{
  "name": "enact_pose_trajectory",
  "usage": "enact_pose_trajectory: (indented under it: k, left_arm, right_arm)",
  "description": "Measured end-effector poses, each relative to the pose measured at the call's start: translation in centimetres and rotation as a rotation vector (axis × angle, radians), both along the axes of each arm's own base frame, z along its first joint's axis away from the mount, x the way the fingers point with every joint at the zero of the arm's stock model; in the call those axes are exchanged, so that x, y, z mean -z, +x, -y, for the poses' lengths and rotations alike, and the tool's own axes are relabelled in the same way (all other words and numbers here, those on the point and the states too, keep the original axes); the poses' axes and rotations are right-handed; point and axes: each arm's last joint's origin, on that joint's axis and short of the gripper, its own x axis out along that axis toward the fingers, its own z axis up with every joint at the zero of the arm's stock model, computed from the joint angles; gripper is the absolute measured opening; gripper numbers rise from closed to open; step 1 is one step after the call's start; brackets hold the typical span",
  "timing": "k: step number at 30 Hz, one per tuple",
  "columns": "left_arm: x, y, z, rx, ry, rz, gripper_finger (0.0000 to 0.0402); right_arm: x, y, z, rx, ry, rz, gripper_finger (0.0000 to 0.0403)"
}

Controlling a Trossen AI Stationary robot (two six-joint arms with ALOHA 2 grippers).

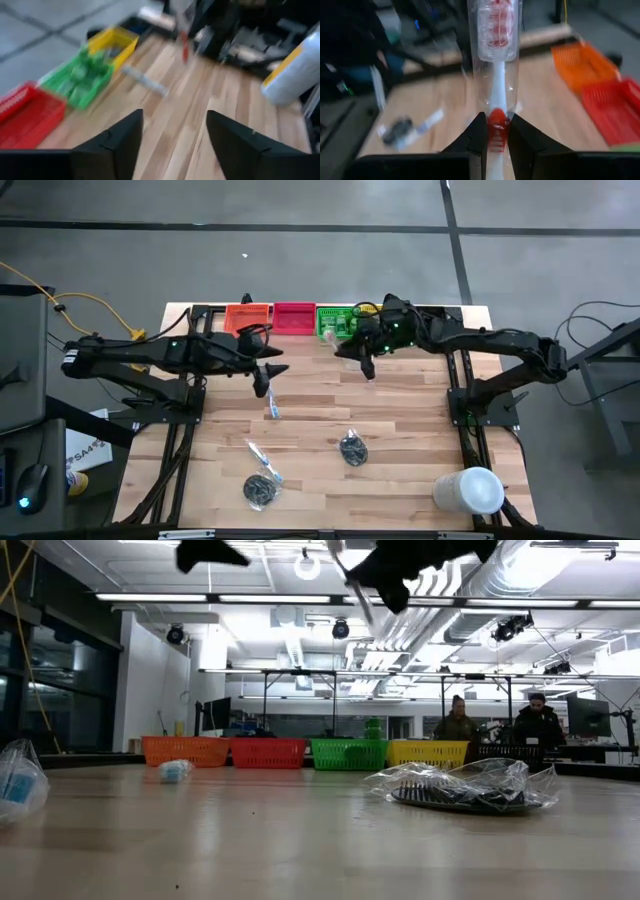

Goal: Pick & Place Travel size toiletries
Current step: Put the orange toothbrush into the orange bin

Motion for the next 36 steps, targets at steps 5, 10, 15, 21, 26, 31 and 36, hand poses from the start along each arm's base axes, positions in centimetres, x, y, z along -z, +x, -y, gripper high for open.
enact_pose_trajectory:
  k: [5, 10, 15, 21, 26, 31, 36]
  left_arm:
    - [-1.0, 2.2, 0.1, 0.044, 0.069, 0.147, 0.0268]
    - [-1.6, 3.5, 0.2, 0.05, 0.107, 0.253, 0.0277]
    - [-1.2, 4.8, 0.3, 0.07, 0.094, 0.274, 0.0278]
    - [-0.4, 5.8, 0.4, 0.072, 0.063, 0.254, 0.0278]
    - [-0.4, 5.8, 0.5, 0.117, 0.024, 0.263, 0.026]
    - [-0.7, 5.7, 0.7, 0.178, 0.003, 0.294, 0.019]
    - [-0.7, 5.7, 0.7, 0.189, -0.002, 0.288, 0.0086]
  right_arm:
    - [-1.6, 1.7, -2.0, -0.042, -0.044, 0.213, 0.0041]
    - [-1.0, 3.4, -3.1, -0.073, -0.039, 0.276, 0.0041]
    - [0.0, 5.0, -4.0, -0.101, -0.005, 0.306, 0.0041]
    - [1.0, 6.3, -5.4, -0.142, 0.024, 0.325, 0.0041]
    - [1.1, 6.3, -5.6, -0.141, 0.022, 0.319, 0.0041]
    - [1.0, 6.2, -5.3, -0.133, 0.02, 0.321, 0.0041]
    - [1.0, 6.2, -5.3, -0.129, 0.023, 0.318, 0.0041]
